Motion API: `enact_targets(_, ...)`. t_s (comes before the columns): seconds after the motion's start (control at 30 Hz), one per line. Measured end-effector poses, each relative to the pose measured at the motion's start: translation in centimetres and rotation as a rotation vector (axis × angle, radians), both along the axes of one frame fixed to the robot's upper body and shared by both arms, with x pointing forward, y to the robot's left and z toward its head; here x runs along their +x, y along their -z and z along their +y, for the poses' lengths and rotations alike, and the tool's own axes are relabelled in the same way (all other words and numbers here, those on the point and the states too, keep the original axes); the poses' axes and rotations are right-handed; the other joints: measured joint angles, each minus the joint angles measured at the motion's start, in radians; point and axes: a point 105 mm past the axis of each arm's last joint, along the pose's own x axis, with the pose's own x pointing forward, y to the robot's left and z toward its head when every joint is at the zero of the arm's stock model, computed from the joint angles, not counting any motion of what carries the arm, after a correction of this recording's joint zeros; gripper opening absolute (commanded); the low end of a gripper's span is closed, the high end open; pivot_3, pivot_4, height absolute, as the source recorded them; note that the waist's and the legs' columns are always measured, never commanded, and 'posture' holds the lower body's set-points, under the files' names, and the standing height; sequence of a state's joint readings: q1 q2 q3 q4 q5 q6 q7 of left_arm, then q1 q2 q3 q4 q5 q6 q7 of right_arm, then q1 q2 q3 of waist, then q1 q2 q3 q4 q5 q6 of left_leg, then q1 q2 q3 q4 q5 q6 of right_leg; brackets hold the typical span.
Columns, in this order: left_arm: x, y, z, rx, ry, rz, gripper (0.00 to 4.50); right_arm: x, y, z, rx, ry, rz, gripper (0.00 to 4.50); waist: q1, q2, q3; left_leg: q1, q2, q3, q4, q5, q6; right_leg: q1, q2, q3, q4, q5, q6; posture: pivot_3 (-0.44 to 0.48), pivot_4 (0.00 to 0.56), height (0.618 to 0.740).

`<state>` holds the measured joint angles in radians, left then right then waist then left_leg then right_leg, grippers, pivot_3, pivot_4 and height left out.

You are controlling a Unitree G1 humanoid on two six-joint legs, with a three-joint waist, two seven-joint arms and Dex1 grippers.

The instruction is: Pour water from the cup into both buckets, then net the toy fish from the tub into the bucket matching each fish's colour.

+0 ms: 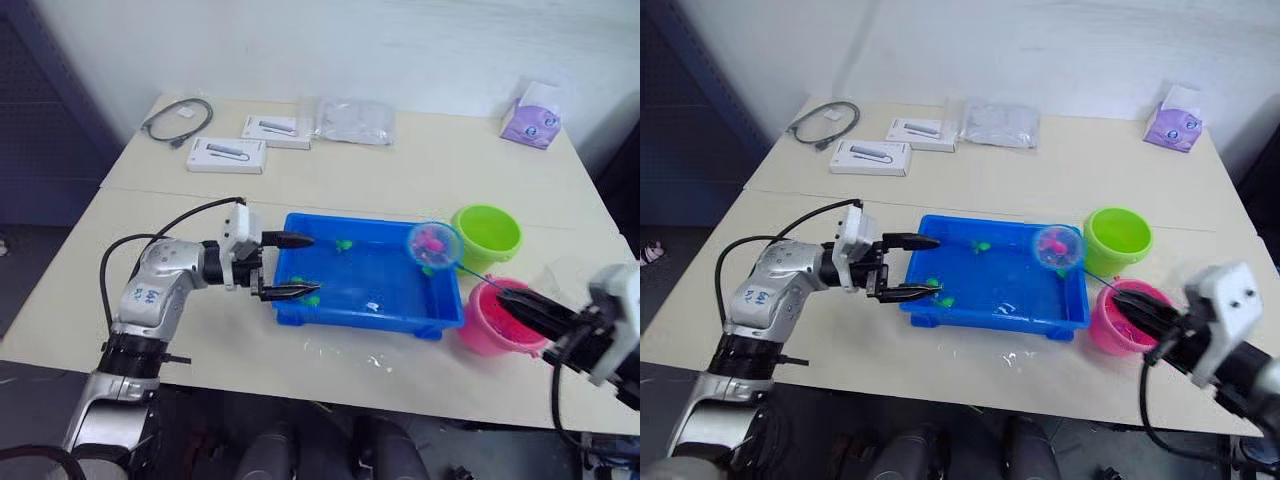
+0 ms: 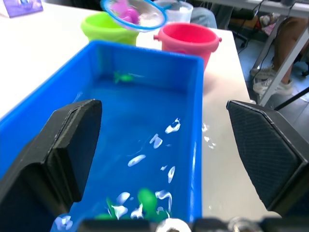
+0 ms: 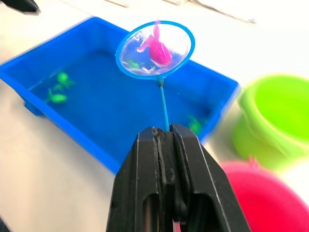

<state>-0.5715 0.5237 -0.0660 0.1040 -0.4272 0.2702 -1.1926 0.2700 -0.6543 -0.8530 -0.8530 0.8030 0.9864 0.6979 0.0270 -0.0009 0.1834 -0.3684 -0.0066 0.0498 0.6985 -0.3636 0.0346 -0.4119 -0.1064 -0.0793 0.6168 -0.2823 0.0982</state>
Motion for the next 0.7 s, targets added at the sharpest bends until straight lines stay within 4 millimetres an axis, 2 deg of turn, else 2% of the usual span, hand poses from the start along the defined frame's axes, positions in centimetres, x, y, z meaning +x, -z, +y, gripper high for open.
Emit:
enact_targets(0.2, 0.3, 1.2, -1.2, 0.005, 0.076, 0.049, 4.44, -3.9, 0.8, -4.0, 0.003, 0.229, -0.004, 0.0, -0.001, 0.0, 0.0, 0.001, 0.001, 0.001, 0.0, 0.0, 0.001, 0.0, 0.005, 0.003, -0.001, 0.0, 0.0, 0.0, 0.15, 0.739)
enact_targets(0.33, 0.5, 1.3, -1.7, 0.018, 0.099, 0.03, 4.44, -5.5, 1.4, -5.6, -0.132, 0.289, -0.073, 0.0, -0.006, 0.0, 0.0, 0.002, 0.001, 0.003, 0.0, -0.001, 0.001, 0.0, 0.004, 0.006, -0.005, 0.001, 0.001, 0.0, 0.15, 0.739)
enact_targets(0.57, 0.4, 1.2, -2.2, 0.022, 0.123, 0.013, 4.44, -5.5, 3.9, -7.7, -0.395, 0.356, -0.174, 0.0, -0.007, 0.001, -0.001, 0.003, 0.001, 0.004, -0.001, 0.0, 0.001, -0.001, 0.004, 0.008, -0.004, 0.001, 0.001, 0.0, 0.15, 0.739)
enact_targets(0.7, 0.4, 1.2, -2.2, 0.022, 0.122, 0.014, 4.44, -6.2, 5.2, -8.3, -0.647, 0.319, -0.236, 0.0, -0.006, 0.001, -0.001, 0.003, 0.001, 0.005, -0.001, 0.0, 0.001, -0.001, 0.004, 0.008, -0.005, 0.001, 0.001, 0.0, 0.15, 0.739)
